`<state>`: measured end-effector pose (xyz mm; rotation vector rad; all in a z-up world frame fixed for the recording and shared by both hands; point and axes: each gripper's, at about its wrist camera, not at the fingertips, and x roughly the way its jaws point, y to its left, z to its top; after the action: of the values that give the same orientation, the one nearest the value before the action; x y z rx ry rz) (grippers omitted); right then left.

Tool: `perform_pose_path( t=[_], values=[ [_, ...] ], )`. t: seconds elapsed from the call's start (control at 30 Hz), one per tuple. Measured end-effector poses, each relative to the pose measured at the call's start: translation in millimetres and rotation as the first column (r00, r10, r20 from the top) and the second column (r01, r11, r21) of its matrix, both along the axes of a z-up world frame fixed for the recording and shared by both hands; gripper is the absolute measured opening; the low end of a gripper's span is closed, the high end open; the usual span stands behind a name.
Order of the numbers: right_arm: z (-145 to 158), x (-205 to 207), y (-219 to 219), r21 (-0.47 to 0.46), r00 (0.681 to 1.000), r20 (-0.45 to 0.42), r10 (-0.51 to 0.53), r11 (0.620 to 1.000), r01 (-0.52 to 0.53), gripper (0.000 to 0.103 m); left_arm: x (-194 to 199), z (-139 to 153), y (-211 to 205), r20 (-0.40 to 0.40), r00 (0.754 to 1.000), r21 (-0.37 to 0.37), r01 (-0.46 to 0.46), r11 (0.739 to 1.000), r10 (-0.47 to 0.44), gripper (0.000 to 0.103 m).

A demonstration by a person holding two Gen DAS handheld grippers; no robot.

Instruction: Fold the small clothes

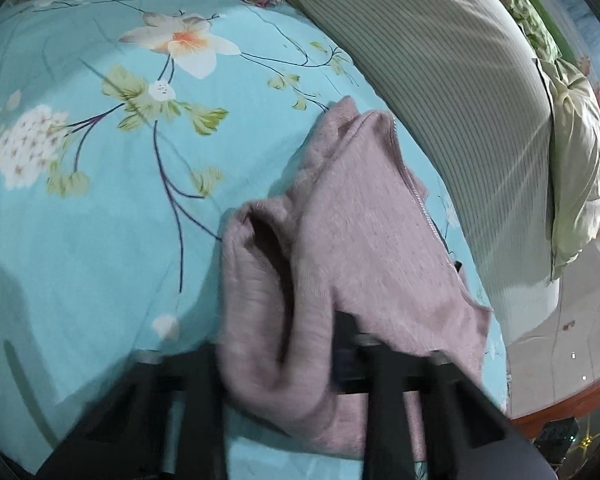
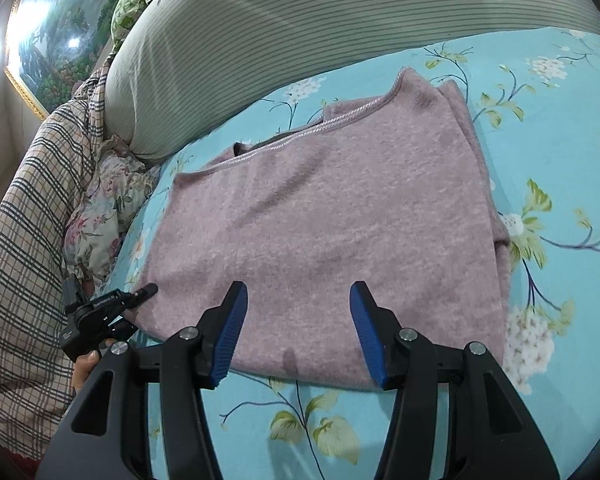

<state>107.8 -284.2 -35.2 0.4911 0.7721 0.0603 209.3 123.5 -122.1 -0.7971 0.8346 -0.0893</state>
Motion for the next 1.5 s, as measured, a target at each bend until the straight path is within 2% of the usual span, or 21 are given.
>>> perform_pose_path(
  t=[0.07,0.2,0.3,0.43,0.47,0.57,0.63,0.7,0.77,0.87,0.97,1.07,1.13,1.17,1.2,1.27,1.33,1.4,1.5],
  values=[
    [1.9,4.5,-3.6,0.003,1.0,0.006,0.004,1.0,-0.004,0.055,0.6,6.4,-2.8,0.016,1.0,0.013,0.006,1.0,-0.006,0.007],
    [3.2,12.2,-16.5,0.038,1.0,0.013,0.004,0.999,-0.005,0.055,-4.2,40.2,-27.7,0.107,0.992,0.112,0.061,0.992,-0.073,0.006],
    [5.0,18.0,-28.3,0.072,1.0,0.012,0.0,0.997,-0.001,0.055,-4.9,70.8,-62.1,0.178,0.968,0.198,0.142,0.97,-0.178,0.006],
    [8.9,29.6,-44.2,0.143,1.0,0.012,0.012,0.99,-0.014,0.055,-6.9,96.9,-125.0,0.227,0.903,0.318,0.284,0.905,-0.364,0.006],
    [9.8,32.8,-46.0,0.152,1.0,0.009,0.017,0.988,-0.019,0.055,-7.5,98.0,-144.6,0.224,0.882,0.348,0.326,0.879,-0.415,0.006],
    [11.1,49.4,-49.5,0.186,0.999,-0.002,0.048,0.981,-0.047,0.055,-9.2,87.3,-191.0,0.186,0.829,0.4,0.427,0.811,-0.528,0.006],
    [9.9,61.4,-48.5,0.211,0.997,-0.012,0.074,0.975,-0.07,0.055,-9.5,72.0,-210.6,0.151,0.809,0.407,0.473,0.781,-0.569,0.006],
    [7.2,75.0,-44.8,0.222,0.995,-0.03,0.1,0.971,-0.091,0.057,-6.9,55.7,-223.1,0.109,0.8,0.397,0.509,0.764,-0.59,0.006],
    [5.2,89.3,-39.7,0.225,0.991,-0.043,0.123,0.968,-0.11,0.058,-4.4,45.6,-225.7,0.088,0.8,0.385,0.523,0.761,-0.594,0.006],
    [3.0,112.8,-34.4,0.244,0.987,-0.055,0.149,0.961,-0.131,0.059,-4.0,47.4,-219.8,0.107,0.799,0.357,0.524,0.773,-0.592,0.006],
    [-7.9,145.2,-28.4,0.325,0.975,-0.076,0.21,0.929,-0.175,0.069,-6.3,53.1,-208.6,0.131,0.799,0.339,0.52,0.784,-0.587,0.006],
    [-18.3,173.4,-20.7,0.377,0.967,-0.098,0.233,0.908,-0.181,0.07,-6.9,56.5,-204.8,0.141,0.8,0.326,0.519,0.79,-0.584,0.006],
    [-20.7,192.0,-16.0,0.367,0.968,-0.097,0.23,0.912,-0.18,0.069,-10.9,56.0,-203.5,0.139,0.797,0.331,0.522,0.786,-0.587,0.006],
    [-21.2,199.0,-14.9,0.357,0.97,-0.101,0.222,0.918,-0.173,0.064,-11.8,55.0,-203.7,0.134,0.796,0.336,0.524,0.782,-0.591,0.006],
    [-21.2,204.9,-13.9,0.349,0.971,-0.104,0.217,0.922,-0.168,0.042,-11.0,55.3,-205.5,0.131,0.796,0.34,0.524,0.781,-0.591,0.006],
    [-20.1,215.2,-13.0,0.338,0.971,-0.112,0.213,0.927,-0.164,0.017,-11.4,56.5,-207.0,0.127,0.796,0.353,0.521,0.777,-0.592,0.006],
    [-11.6,216.1,-12.4,0.34,0.971,-0.089,0.221,0.923,-0.179,0.016,-6.2,61.7,-212.0,0.127,0.8,0.36,0.514,0.779,-0.587,0.006],
    [6.2,207.2,-14.8,0.301,0.974,-0.044,0.221,0.933,-0.198,0.014,-6.8,68.6,-214.7,0.136,0.798,0.356,0.513,0.781,-0.587,0.005],
    [33.1,187.9,-34.7,0.258,0.981,0.008,0.191,0.948,-0.187,0.014,-10.4,80.0,-227.0,0.16,0.778,0.349,0.531,0.772,-0.607,0.006]
  ],
)
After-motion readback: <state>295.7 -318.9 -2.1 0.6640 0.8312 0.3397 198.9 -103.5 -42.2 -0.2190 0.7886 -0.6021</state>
